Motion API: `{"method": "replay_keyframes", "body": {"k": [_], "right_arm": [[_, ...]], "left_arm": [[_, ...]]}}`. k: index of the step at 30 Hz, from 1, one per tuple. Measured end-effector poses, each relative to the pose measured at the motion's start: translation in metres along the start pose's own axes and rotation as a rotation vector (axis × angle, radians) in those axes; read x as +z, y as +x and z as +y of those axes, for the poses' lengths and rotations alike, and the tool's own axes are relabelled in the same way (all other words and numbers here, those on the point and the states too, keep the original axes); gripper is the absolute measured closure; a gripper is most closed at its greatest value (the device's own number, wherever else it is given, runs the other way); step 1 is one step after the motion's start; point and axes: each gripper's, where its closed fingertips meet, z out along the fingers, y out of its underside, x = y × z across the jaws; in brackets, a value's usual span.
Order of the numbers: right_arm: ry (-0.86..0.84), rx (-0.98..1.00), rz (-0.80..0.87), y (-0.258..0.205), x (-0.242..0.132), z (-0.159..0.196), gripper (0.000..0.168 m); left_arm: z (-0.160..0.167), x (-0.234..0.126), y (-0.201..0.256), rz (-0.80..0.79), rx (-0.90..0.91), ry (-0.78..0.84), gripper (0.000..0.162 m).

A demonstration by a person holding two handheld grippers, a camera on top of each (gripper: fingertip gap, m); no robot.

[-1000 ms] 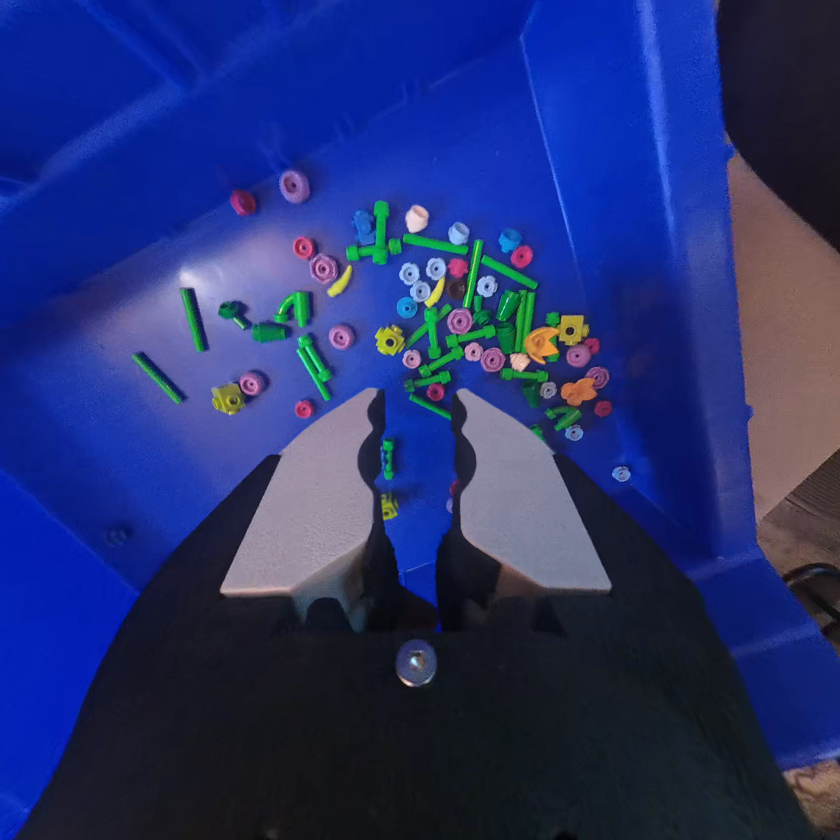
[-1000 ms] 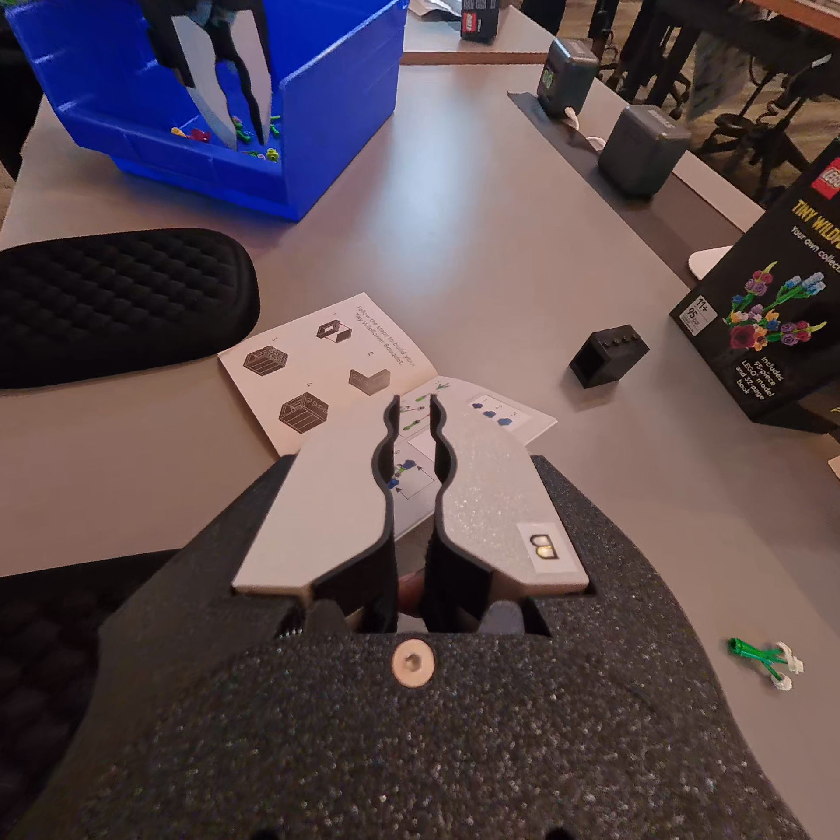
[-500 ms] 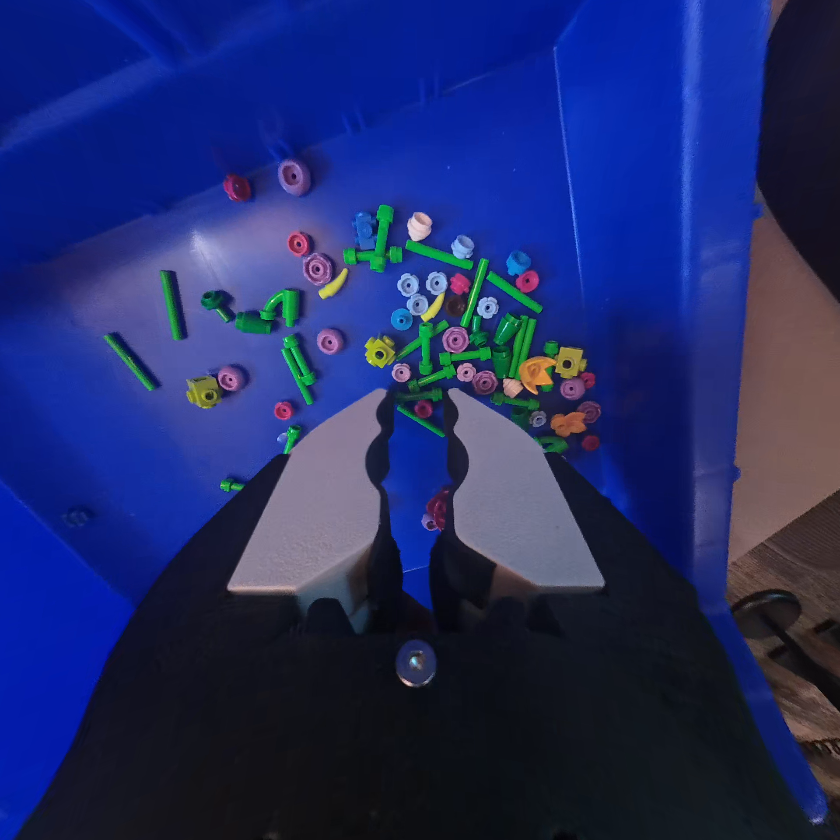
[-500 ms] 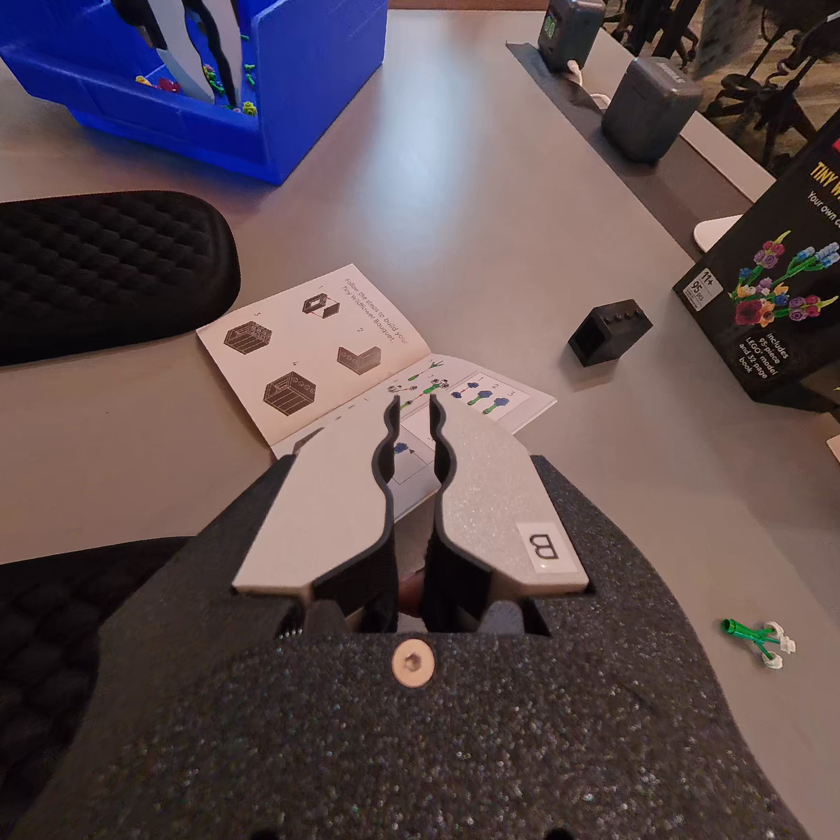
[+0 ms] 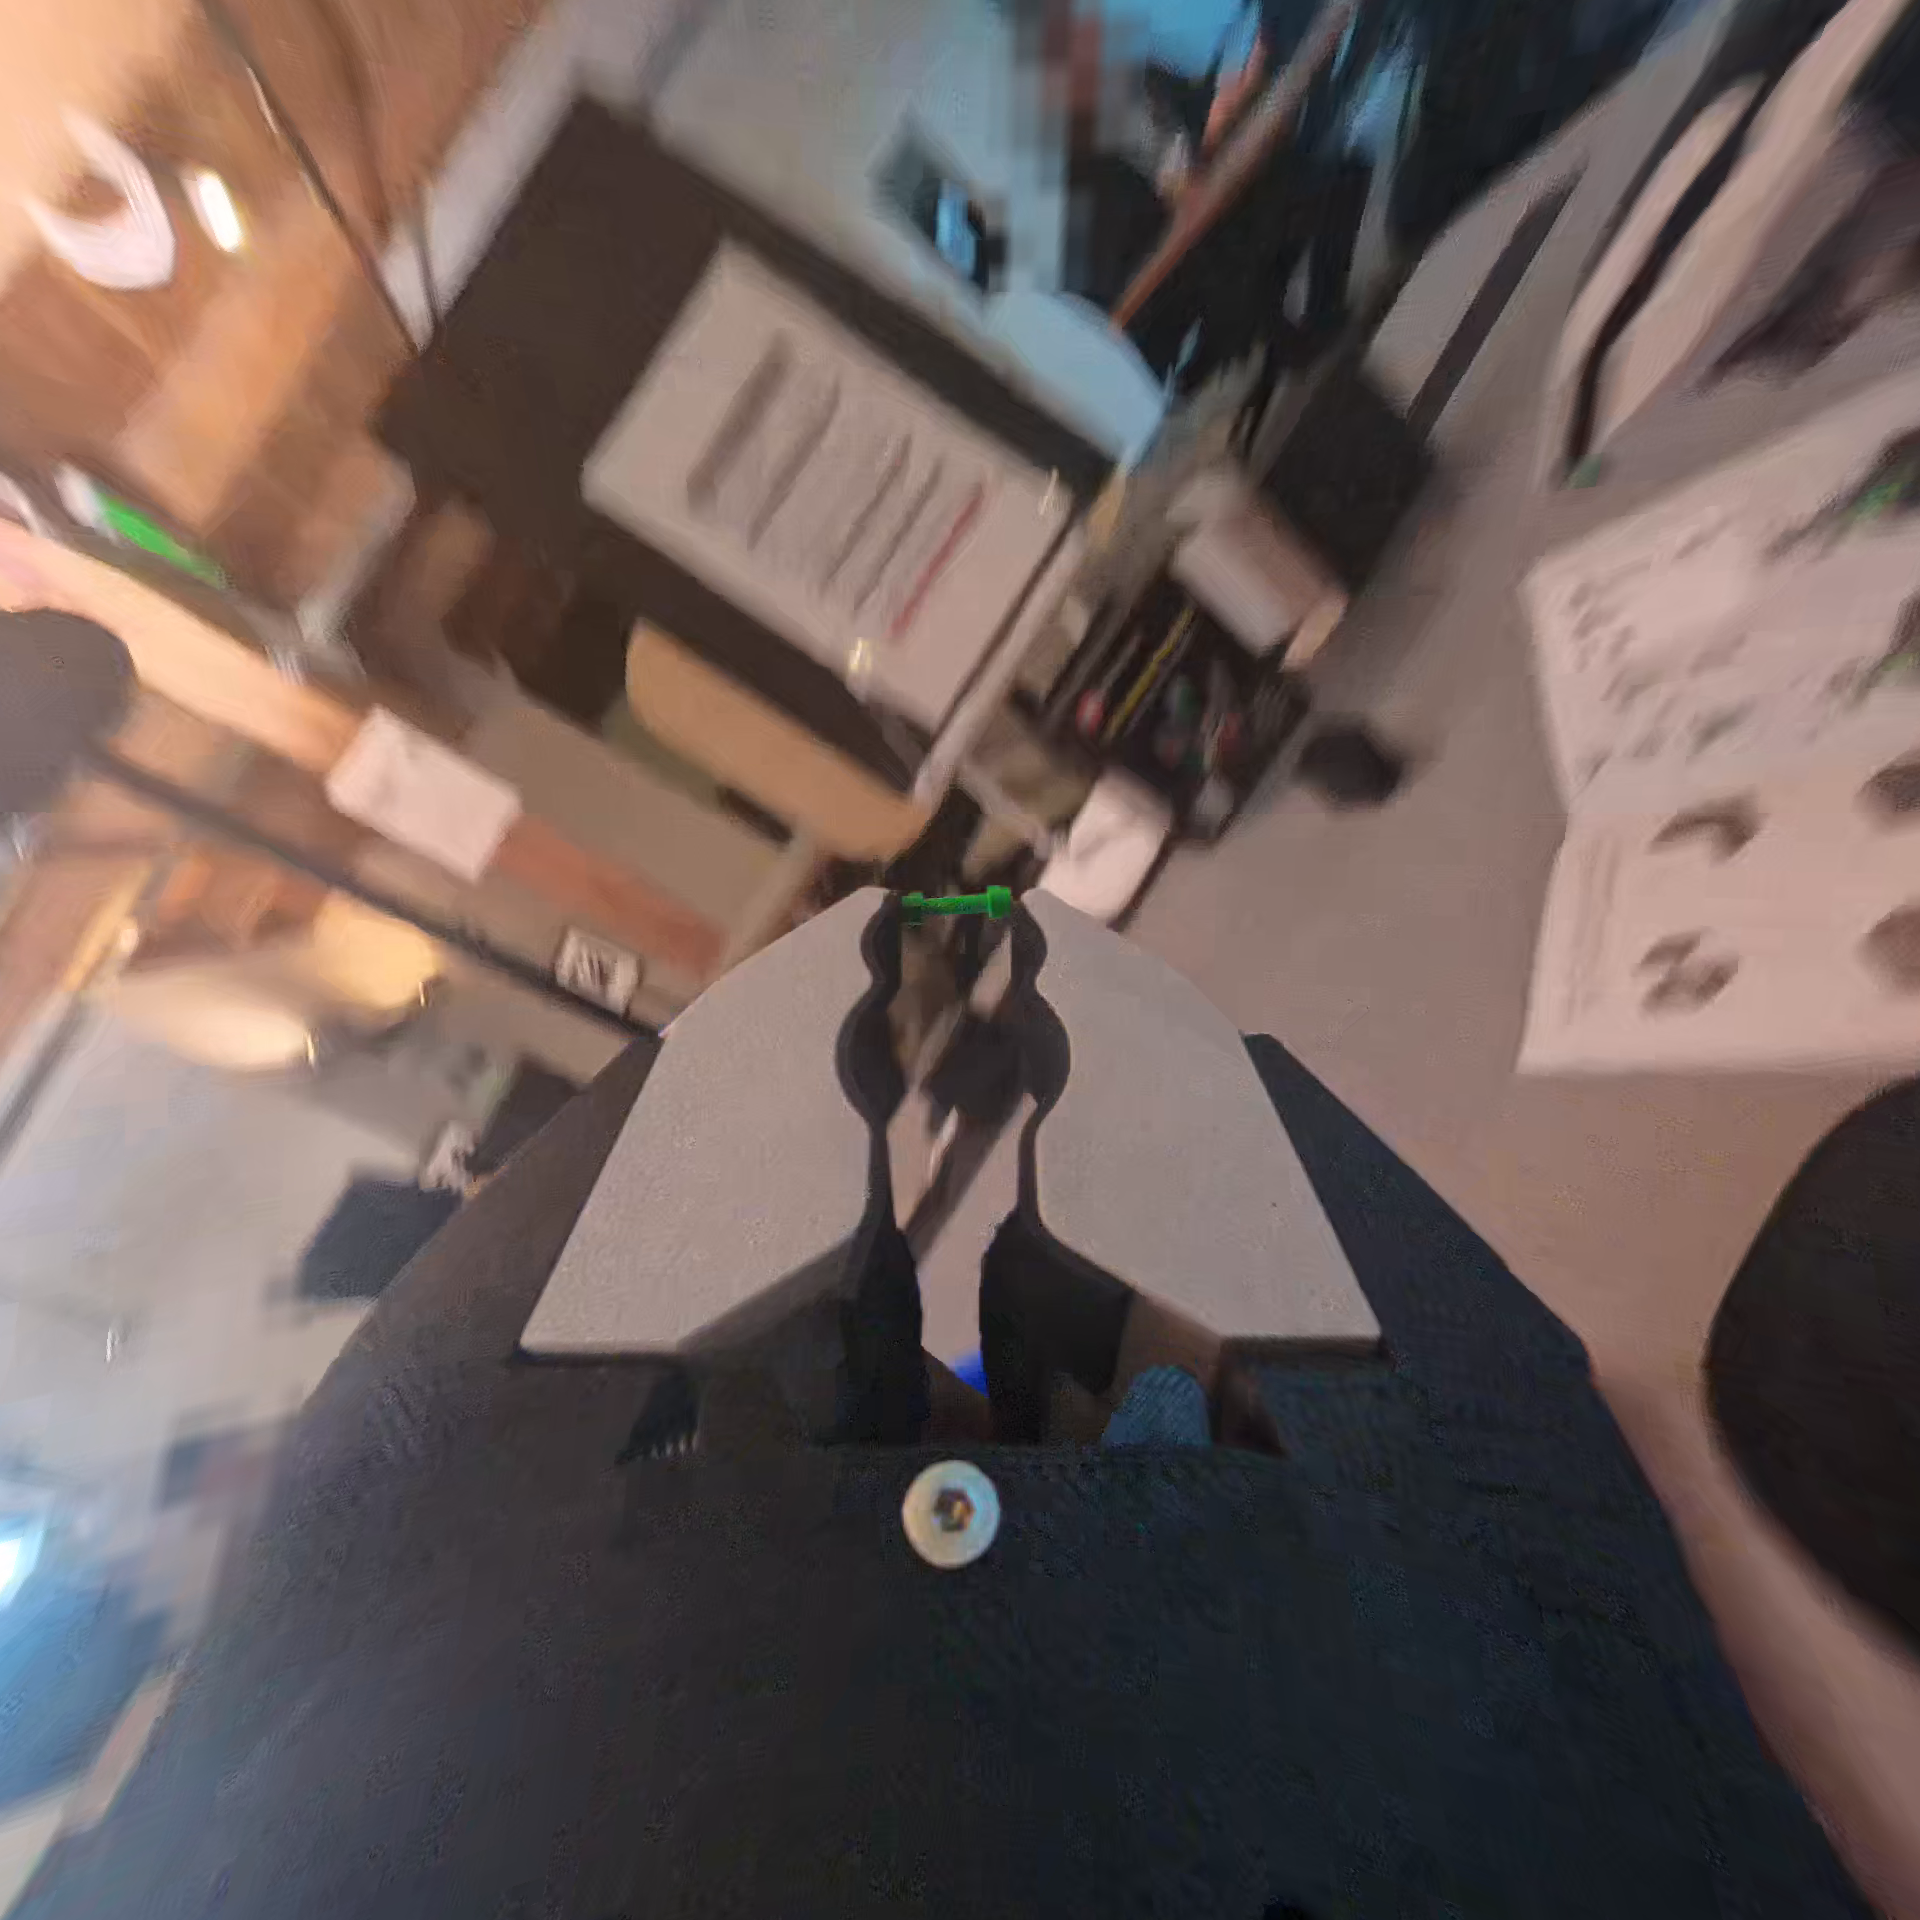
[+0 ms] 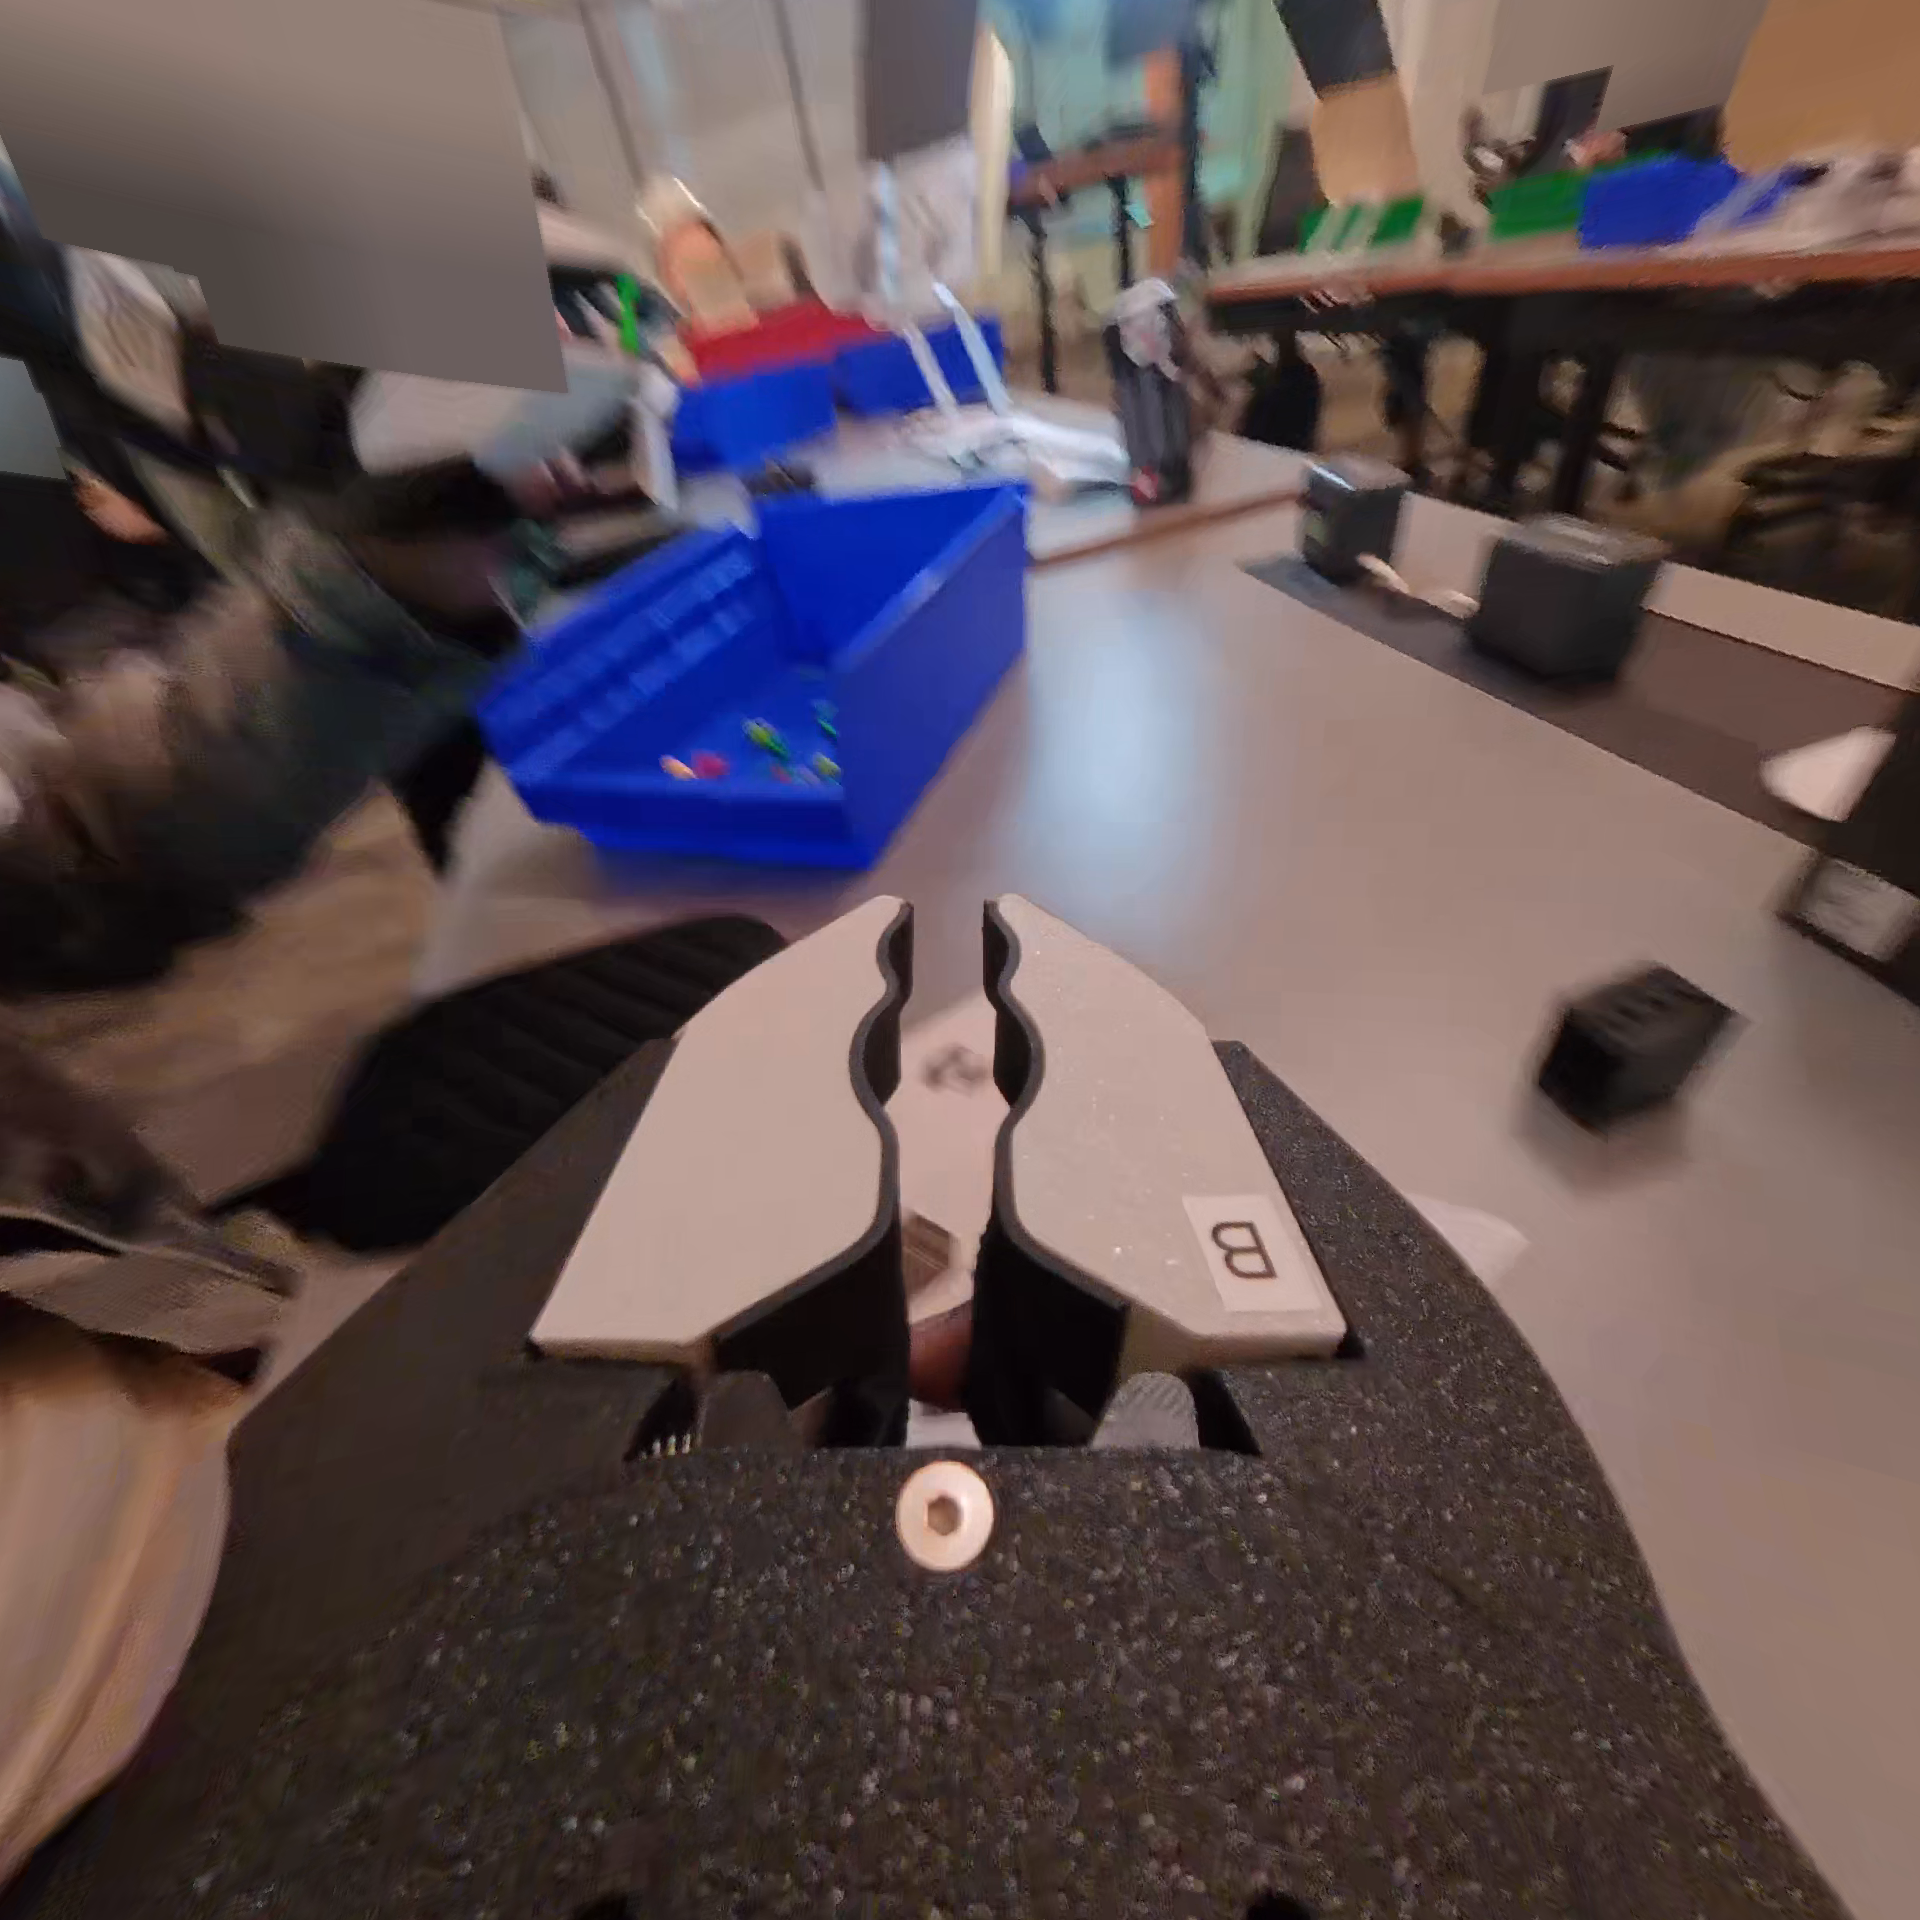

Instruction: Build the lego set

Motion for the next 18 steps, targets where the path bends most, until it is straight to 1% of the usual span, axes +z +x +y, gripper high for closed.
{"method": "replay_keyframes", "body": {"k": [1, 3, 5, 7, 8, 11, 14, 17, 18], "right_arm": [[0.047, 0.031, -0.069, -0.012, 0.003, -0.006, 0.156], [0.114, 0.104, -0.217, -0.034, 0.007, -0.013, 0.156], [0.159, 0.202, -0.337, -0.049, 0.007, -0.018, 0.154], [0.146, 0.265, -0.382, -0.052, 0.008, -0.016, 0.150], [0.134, 0.265, -0.390, -0.053, 0.008, -0.015, 0.148], [0.107, 0.236, -0.329, -0.046, 0.011, -0.010, 0.148], [0.105, 0.213, -0.354, -0.052, 0.011, -0.011, 0.154], [0.090, 0.193, -0.357, -0.054, 0.011, -0.009, 0.163], [0.082, 0.188, -0.352, -0.053, 0.011, -0.008, 0.163]], "left_arm": [[-0.023, 0.006, 0.019, 0.000, 0.025, 0.072, 0.142], [-0.053, 0.020, 0.063, 0.041, 0.099, 0.164, 0.142], [-0.065, 0.036, 0.095, 0.057, 0.178, 0.195, 0.141], [-0.069, 0.048, 0.115, 0.103, 0.183, 0.202, 0.142], [-0.071, 0.052, 0.120, 0.114, 0.174, 0.205, 0.142], [-0.075, 0.059, 0.130, 0.153, 0.168, 0.214, 0.142], [-0.076, 0.063, 0.137, 0.180, 0.189, 0.209, 0.142], [-0.076, 0.065, 0.140, 0.190, 0.201, 0.209, 0.141], [-0.076, 0.065, 0.141, 0.194, 0.205, 0.207, 0.141]]}}
